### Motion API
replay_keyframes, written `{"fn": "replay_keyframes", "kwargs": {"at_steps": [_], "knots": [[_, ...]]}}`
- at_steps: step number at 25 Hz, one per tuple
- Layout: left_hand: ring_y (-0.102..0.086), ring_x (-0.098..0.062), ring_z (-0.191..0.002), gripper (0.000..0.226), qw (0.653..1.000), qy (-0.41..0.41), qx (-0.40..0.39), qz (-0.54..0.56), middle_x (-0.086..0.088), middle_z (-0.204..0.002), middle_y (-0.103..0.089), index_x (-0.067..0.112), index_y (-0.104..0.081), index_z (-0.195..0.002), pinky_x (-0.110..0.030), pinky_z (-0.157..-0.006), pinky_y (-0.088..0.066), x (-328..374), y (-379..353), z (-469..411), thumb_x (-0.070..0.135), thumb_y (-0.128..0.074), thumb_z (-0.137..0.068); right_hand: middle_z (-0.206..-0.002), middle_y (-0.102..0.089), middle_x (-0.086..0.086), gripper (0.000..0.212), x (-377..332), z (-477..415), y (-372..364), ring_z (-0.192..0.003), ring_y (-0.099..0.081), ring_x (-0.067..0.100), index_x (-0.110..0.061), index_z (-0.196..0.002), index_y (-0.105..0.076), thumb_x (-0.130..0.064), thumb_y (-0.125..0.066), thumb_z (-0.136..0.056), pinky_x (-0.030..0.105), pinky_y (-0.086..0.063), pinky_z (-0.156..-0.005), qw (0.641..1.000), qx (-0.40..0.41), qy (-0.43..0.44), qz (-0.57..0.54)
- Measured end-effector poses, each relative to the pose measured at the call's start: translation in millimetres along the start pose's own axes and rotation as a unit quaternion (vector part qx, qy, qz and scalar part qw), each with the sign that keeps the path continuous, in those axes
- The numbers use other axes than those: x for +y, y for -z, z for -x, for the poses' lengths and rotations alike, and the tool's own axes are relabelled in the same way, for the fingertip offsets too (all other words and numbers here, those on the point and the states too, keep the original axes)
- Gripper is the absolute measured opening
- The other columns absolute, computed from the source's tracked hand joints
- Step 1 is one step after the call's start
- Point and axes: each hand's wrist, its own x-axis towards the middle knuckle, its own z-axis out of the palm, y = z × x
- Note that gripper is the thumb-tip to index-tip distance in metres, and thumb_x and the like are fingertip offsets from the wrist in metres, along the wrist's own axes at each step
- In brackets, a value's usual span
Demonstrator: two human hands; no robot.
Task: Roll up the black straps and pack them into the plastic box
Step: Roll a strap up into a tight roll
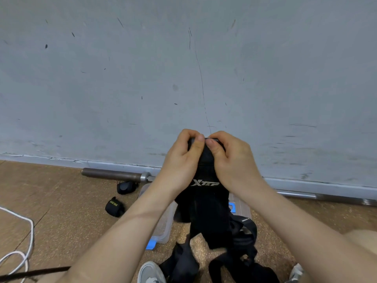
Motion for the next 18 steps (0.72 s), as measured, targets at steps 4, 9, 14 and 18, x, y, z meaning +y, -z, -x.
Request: {"fn": "replay_keyframes", "kwargs": {"at_steps": [4,9,14,18], "knots": [[-0.055,-0.008,-0.069,0.014,0.996,0.036,0.04,0.071,0.008,-0.072,-0.059,0.017,-0.058,-0.088,-0.026,-0.067,-0.045,-2,-21,7,0.024,-0.054,-0.1,-0.071,-0.051,-0.007,0.03,-2,9,-13,-0.07,-0.048,0.014,-0.02,-0.078,-0.043,-0.03,-0.035,-0.106,0.034,-0.033,-0.066,0.998,0.022,-0.065,0.001],[-0.054,-0.013,-0.064,0.023,0.99,0.001,0.091,0.11,0.004,-0.068,-0.06,0.023,-0.055,-0.07,-0.028,-0.059,-0.043,-6,-13,-1,0.02,-0.06,-0.092,-0.082,-0.064,0.0,0.02,-1,-1,-8,-0.079,-0.061,0.013,-0.014,-0.093,-0.06,-0.03,-0.051,-0.102,0.037,-0.05,-0.074,0.972,-0.067,-0.126,-0.187],[-0.054,-0.005,-0.087,0.028,0.994,-0.032,0.103,0.035,0.006,-0.096,-0.054,0.034,-0.049,-0.094,-0.019,-0.074,-0.046,-1,-1,0,0.037,-0.074,-0.081,-0.075,-0.057,0.011,0.024,0,-14,2,-0.072,-0.056,0.023,-0.01,-0.078,-0.054,-0.023,-0.058,-0.098,0.042,-0.05,-0.067,0.972,0.05,-0.1,-0.208],[-0.051,-0.008,-0.077,0.044,0.999,0.023,-0.039,0.022,0.0,-0.083,-0.05,0.028,-0.053,-0.101,-0.02,-0.071,-0.046,-16,2,9,0.041,-0.083,-0.072,-0.078,-0.052,0.007,0.033,9,-33,14,-0.074,-0.051,0.021,-0.015,-0.075,-0.05,-0.032,-0.05,-0.103,0.038,-0.044,-0.069,0.946,0.134,-0.163,-0.248]]}}
